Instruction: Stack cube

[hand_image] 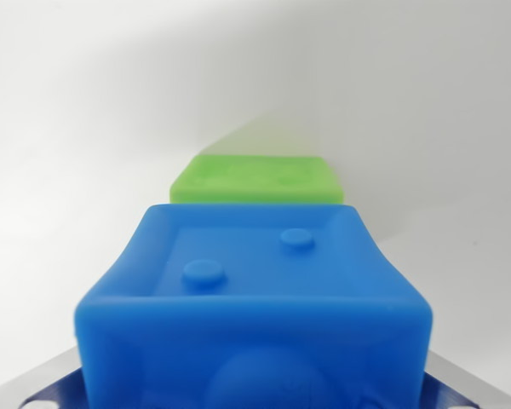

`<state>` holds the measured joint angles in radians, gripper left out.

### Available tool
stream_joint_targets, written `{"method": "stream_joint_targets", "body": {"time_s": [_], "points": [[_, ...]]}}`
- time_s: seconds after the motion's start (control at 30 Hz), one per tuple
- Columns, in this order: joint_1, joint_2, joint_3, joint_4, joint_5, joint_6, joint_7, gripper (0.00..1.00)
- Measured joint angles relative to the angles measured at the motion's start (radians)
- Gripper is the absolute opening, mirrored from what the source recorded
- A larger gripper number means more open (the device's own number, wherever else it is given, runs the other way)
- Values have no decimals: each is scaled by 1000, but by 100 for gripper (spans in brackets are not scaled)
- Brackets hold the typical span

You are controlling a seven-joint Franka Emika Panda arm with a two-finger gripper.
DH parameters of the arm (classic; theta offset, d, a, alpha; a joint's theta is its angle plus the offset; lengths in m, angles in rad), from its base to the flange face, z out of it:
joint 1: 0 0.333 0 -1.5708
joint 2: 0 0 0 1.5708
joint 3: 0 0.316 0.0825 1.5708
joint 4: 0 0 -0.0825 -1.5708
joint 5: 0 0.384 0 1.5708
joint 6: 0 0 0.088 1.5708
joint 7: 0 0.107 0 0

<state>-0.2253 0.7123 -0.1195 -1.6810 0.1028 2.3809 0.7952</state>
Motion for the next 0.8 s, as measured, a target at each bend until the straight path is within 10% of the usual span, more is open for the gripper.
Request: {"method": "stream_joint_targets", "body": {"time_s": [0.7, 0.73, 0.8], "points": [[-6, 30, 7, 5, 2, 28, -1, 0], [-6, 30, 7, 5, 2, 28, -1, 100], [-6, 30, 7, 5, 2, 28, -1, 100]]}}
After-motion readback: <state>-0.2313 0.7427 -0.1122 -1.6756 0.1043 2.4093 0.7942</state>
